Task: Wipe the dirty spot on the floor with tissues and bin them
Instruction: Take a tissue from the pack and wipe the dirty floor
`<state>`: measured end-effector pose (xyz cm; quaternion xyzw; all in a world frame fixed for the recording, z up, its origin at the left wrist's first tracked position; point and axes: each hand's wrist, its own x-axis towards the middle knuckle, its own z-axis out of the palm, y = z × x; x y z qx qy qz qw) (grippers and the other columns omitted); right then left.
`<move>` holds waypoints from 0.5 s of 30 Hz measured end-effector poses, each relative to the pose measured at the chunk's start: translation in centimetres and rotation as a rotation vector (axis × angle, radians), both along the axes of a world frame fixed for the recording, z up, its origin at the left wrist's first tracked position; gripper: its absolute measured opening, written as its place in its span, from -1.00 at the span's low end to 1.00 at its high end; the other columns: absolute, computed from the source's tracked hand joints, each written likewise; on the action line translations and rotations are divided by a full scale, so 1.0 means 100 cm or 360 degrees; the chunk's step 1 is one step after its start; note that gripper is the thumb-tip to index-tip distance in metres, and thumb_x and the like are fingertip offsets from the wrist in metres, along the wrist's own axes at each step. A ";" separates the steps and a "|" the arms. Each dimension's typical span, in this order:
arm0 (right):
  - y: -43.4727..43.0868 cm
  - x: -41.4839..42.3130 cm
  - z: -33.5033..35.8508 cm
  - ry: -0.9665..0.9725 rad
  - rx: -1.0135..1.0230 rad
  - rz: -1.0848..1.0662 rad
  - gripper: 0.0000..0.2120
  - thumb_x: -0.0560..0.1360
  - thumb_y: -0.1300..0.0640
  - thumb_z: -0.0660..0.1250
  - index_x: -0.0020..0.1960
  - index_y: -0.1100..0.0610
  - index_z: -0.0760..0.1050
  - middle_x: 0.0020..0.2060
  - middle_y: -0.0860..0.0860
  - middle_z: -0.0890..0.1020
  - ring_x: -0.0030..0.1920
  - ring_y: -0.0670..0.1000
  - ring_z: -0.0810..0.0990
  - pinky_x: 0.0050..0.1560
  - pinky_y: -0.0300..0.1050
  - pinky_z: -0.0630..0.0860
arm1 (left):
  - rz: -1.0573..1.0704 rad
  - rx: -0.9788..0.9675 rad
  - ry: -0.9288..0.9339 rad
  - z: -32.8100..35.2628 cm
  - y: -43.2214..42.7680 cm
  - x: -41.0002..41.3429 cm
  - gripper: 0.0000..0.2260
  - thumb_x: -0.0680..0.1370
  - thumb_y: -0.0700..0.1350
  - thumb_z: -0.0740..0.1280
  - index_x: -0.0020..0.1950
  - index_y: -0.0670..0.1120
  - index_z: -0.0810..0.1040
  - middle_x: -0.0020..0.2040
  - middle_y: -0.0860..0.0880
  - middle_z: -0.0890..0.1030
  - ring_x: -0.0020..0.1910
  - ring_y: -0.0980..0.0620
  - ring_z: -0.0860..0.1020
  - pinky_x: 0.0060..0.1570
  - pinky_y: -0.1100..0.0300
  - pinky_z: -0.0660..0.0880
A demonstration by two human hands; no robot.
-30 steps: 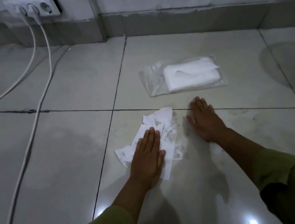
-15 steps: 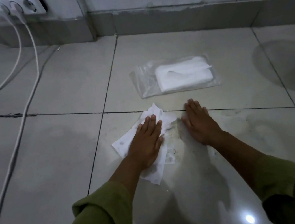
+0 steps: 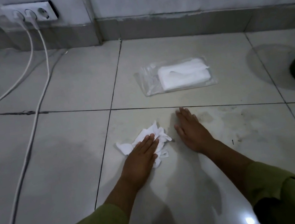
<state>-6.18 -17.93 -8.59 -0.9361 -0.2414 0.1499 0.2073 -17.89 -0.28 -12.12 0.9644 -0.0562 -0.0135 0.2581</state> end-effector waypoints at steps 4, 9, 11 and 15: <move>0.017 -0.025 0.002 -0.0193 0.0201 0.0035 -0.52 0.58 0.07 0.03 0.45 0.21 0.18 0.49 0.15 0.19 0.50 0.09 0.11 0.49 -0.09 0.00 | 0.0117 -0.0109 -0.0133 0.002 0.009 -0.010 -0.68 0.49 -0.13 0.23 0.21 -0.16 0.55 0.22 -0.16 0.58 0.24 -0.06 0.51 0.33 0.25 0.29; 0.043 -0.054 0.006 -0.0298 0.0333 0.0142 -0.50 0.50 0.02 -0.01 0.26 0.28 0.45 0.24 0.24 0.53 0.26 0.19 0.50 0.33 0.03 0.34 | 0.0233 -0.0146 -0.0285 0.021 0.033 -0.017 -0.64 0.50 0.01 0.25 0.21 -0.14 0.53 0.14 -0.14 0.62 0.13 -0.08 0.55 0.23 0.17 0.40; 0.053 -0.063 0.001 -0.0279 0.0284 0.0235 -0.51 0.47 0.02 0.03 0.20 0.28 0.49 0.18 0.26 0.57 0.19 0.22 0.55 0.23 0.14 0.48 | 0.0398 -0.0079 -0.0337 0.021 0.047 -0.023 -0.63 0.52 0.01 0.17 0.22 -0.16 0.51 0.16 -0.15 0.59 0.15 -0.10 0.52 0.24 0.22 0.32; 0.067 -0.080 -0.019 -0.0346 0.0028 0.0583 -0.59 0.47 0.00 0.08 0.24 0.04 0.49 0.25 0.20 0.54 0.26 0.20 0.52 0.25 0.19 0.39 | 0.0687 0.0038 -0.0202 0.008 0.072 -0.033 -0.50 0.52 0.06 0.03 0.36 -0.15 0.38 0.37 -0.15 0.44 0.37 -0.08 0.34 0.38 0.18 0.15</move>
